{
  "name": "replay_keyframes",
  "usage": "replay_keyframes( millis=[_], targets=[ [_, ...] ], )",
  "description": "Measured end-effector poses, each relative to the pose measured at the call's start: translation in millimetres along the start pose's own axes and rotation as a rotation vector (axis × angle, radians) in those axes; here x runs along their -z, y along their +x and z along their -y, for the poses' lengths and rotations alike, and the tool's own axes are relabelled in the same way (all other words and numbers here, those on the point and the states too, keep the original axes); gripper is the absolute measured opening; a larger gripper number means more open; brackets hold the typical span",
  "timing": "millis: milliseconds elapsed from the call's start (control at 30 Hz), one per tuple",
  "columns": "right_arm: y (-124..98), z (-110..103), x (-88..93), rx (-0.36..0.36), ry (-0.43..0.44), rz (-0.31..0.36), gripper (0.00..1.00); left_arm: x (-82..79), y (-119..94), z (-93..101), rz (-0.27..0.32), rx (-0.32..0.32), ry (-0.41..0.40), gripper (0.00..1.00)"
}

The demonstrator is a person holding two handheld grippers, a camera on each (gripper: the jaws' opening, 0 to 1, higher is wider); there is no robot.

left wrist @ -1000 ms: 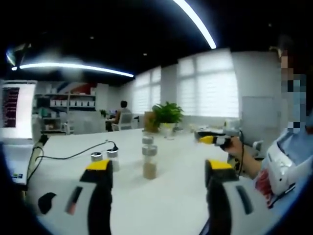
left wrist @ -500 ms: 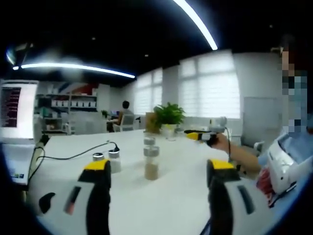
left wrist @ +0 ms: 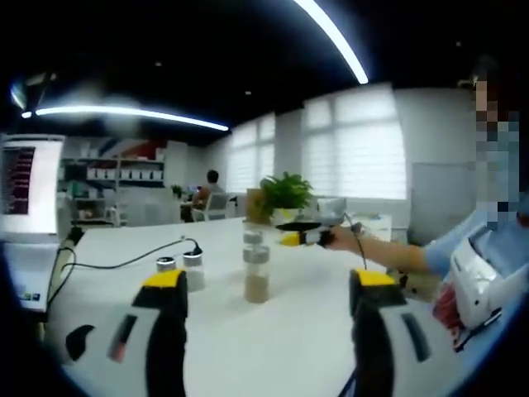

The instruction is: Rotate the seasoning bottle until the label or dispensing opening points toward the visible target arrow and the bottle remains upright within the marked orientation range

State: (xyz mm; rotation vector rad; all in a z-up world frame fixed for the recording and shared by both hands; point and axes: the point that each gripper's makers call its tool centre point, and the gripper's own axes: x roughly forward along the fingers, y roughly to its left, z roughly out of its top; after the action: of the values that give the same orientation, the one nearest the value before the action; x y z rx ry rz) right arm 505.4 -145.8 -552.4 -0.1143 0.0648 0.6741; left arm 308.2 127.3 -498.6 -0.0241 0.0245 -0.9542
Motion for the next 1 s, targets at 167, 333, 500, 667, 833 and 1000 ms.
replay_keyframes(
  millis=[167, 333, 500, 667, 833, 1000],
  targets=[
    [26, 14, 9.0, -0.035, 0.031, 0.017, 0.77, 2.2, 0, -4.4, -0.009, -0.008, -0.003, 0.85],
    [52, 9, 10.5, -0.076, 0.053, 0.061, 0.75, -3.4, -1, -7.3, 0.02, -0.009, -0.023, 0.85],
    [64, 11, 18.2, -0.062, 0.091, 0.057, 0.71, -2.1, 0, -6.2, 0.008, -0.005, -0.008, 0.85],
    [72, 18, 28.7, -0.045, 0.111, 0.025, 0.67, -0.8, 1, -5.8, 0.0, -0.002, -0.009, 0.85],
    [74, 13, 27.4, -0.084, 0.116, 0.048, 0.49, 3.7, 2, -9.6, -0.022, -0.016, -0.006, 0.85],
    [76, 10, 26.3, -0.072, 0.066, 0.046, 0.43, 6.8, 3, -12.6, -0.035, -0.022, -0.026, 0.85]
  ],
)
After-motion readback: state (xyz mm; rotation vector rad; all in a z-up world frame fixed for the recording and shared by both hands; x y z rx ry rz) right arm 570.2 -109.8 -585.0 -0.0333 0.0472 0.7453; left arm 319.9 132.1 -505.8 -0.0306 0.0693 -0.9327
